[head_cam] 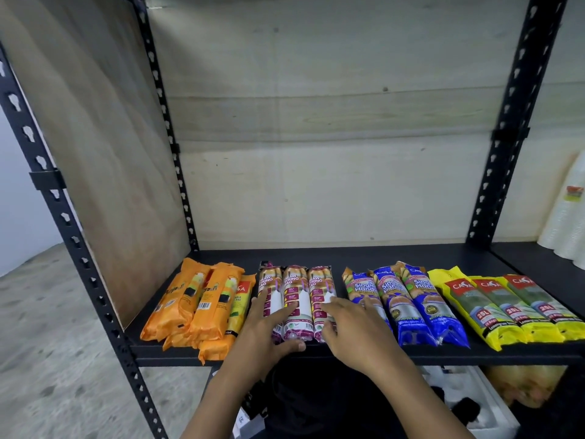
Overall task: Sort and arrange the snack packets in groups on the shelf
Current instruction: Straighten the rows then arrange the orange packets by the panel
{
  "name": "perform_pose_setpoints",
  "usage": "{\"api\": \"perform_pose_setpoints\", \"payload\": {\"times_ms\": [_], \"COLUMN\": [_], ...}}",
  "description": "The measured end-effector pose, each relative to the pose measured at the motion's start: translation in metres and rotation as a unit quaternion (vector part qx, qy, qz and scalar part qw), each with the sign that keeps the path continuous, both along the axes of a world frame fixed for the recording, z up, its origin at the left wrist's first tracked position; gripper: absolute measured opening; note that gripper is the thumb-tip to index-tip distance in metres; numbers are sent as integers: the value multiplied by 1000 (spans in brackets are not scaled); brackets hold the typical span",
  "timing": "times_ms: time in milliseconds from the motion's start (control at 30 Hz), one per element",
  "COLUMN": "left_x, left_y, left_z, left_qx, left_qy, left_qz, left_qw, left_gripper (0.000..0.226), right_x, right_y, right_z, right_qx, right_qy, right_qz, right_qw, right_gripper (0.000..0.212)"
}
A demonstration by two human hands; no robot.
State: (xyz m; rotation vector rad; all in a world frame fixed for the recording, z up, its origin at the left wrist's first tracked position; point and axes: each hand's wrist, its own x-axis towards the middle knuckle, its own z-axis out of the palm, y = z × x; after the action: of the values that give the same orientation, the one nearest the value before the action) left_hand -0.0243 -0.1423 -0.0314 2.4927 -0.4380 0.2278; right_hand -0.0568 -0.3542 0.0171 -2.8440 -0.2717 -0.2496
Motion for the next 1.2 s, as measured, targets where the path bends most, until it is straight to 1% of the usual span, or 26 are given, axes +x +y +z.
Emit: {"api": "perform_pose_setpoints", "payload": {"times_ms": [100,133,200,267,333,400,500,567,633,667,767,867,900,967,1033,1133,1200], "left_x": [-3,-6,-12,-18,-22,-24,-24,-20,-15,-13,-9,-6,-4,-1,1,-1,-3], "left_y": [1,2,7,18,36,57,91,112,126,131,136,138,139,139,138,132,126], "left_z": [3,7,18,32,40,44,47,48,50,51,55,60,62,67,72,75,74], "left_qx": [-13,-22,-38,-50,-62,-65,-65,-56,-55,-49,-19,-25,-34,-51,-70,-115,-146], "left_qy": [-17,-34,-88,-141,-175,-206,-214,-180,-109,-83,-29,-10,2,32,36,13,6], "left_qz": [4,6,12,29,50,85,165,233,284,295,293,279,275,275,286,292,287], "left_qw": [1000,999,995,988,981,973,961,954,951,951,955,960,961,960,955,949,947], "left_gripper": [85,83,71,54,41,33,28,34,42,46,58,58,58,59,56,45,42], "right_x": [-1,0,3,7,11,13,15,22,33,39,52,60,60,61,61,60,57], "right_y": [6,10,20,33,50,69,100,122,142,150,169,180,182,185,186,183,176], "right_z": [9,11,15,17,18,19,24,25,25,24,24,22,23,24,25,25,28], "right_qx": [-2,-1,20,49,71,101,170,222,251,256,242,258,259,259,276,303,333], "right_qy": [-59,-81,-103,-103,-96,-82,-48,-19,21,44,93,117,122,130,144,154,152], "right_qz": [7,9,13,18,36,67,98,100,81,69,39,22,21,22,22,21,23], "right_qw": [998,997,994,993,992,989,979,970,964,963,965,959,958,957,950,940,930], "right_gripper": [41,40,38,37,37,39,39,40,49,54,57,60,58,45,34,31,32]}}
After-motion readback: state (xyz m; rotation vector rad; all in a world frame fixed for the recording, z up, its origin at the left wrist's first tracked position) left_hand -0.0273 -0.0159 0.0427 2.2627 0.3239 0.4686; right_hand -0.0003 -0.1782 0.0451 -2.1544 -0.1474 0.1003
